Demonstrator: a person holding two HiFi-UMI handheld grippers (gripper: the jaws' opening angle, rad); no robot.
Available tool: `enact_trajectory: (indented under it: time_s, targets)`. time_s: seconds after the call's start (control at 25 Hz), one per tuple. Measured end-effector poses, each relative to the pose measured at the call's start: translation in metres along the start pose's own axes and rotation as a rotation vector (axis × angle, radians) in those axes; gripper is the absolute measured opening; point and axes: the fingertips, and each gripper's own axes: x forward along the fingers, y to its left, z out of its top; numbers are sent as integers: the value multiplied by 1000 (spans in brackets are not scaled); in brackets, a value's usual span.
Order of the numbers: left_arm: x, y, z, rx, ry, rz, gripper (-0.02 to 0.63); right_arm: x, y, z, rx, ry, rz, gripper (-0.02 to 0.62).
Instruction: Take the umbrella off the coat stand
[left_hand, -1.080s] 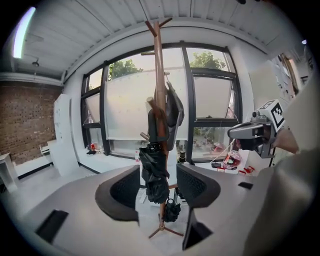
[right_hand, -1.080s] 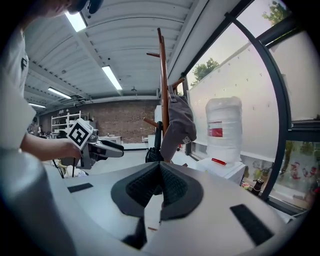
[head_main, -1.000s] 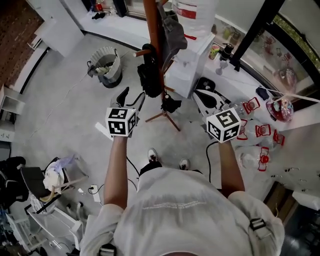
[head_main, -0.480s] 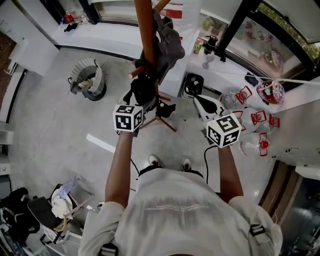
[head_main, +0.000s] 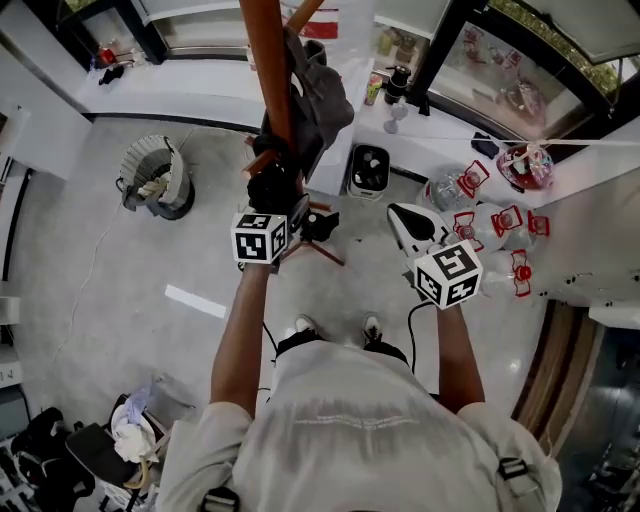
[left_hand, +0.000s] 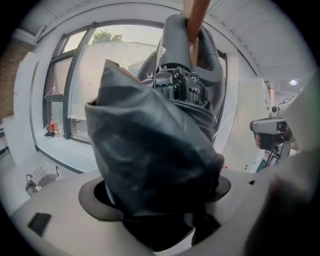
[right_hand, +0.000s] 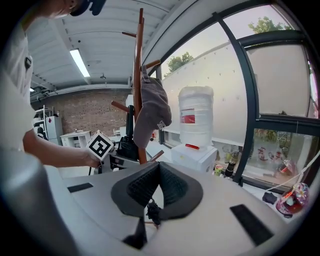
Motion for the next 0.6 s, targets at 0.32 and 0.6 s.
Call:
enact_trajectory:
  time_s: [0.32, 0.6]
  targets:
    - [-7, -5, -2, -1, 15, 22, 337, -16, -12, -2, 29, -13, -34, 25]
    - [-33, -9, 5, -14, -6, 72, 313, -24, -21, 5, 23, -38, -25, 25]
